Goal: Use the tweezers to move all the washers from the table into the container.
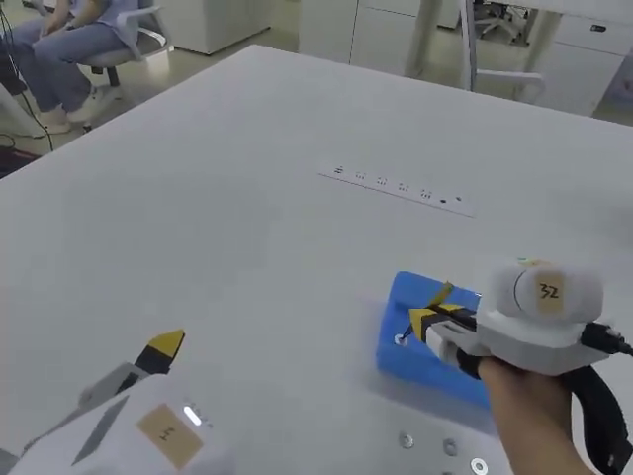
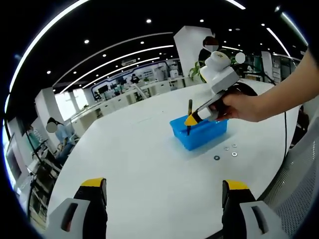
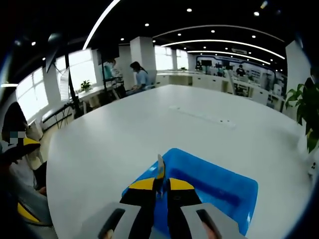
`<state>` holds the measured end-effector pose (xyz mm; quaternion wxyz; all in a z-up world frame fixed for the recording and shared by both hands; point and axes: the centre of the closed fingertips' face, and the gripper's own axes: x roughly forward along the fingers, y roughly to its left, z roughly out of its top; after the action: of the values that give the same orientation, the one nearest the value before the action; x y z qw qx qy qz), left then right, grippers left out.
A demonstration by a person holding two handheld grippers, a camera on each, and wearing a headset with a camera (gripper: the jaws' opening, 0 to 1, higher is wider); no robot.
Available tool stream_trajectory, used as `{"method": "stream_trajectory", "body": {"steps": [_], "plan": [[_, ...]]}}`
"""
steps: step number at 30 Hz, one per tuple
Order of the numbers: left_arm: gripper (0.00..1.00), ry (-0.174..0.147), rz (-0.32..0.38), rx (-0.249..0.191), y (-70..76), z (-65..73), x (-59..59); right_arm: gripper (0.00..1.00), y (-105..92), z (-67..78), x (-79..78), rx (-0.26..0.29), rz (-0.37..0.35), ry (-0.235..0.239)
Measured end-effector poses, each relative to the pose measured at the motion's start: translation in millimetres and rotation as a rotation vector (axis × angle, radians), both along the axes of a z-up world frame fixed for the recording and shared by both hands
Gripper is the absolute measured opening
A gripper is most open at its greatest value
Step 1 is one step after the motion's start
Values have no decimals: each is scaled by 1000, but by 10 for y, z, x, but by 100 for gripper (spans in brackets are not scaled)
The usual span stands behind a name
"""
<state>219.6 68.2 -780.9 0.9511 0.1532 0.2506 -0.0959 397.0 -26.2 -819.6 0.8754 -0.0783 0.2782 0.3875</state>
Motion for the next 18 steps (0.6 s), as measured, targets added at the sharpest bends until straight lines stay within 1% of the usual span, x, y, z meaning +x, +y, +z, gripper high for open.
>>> {"method": "stream_trajectory", "body": {"steps": [4,5,7,9,11,13,18], "plan": [[99,0,-3,-2,-1,-1,0,4,-4,-54,-22,-22,7,2],[99,0,-4,-2,-4,-1,1,4,-2,-36,-13,-12,2,-4],[99,8,-7,3,-6,-18,-2,5,-14,-37,-19,-11,-5,12],[99,12,-7,11,-2,-27,-5,5,-11,-36,-16,-10,-4,13],[99,8,-6,11,-4,-18,-4,5,-8,-28,-21,-11,2,10],[99,0,-5,12,-1,-2,-6,5,-1,18,-31,-9,6,3],[99,1,-1,15,3,-2,-6,5,12,211,-63,-9,34,-51]]}}
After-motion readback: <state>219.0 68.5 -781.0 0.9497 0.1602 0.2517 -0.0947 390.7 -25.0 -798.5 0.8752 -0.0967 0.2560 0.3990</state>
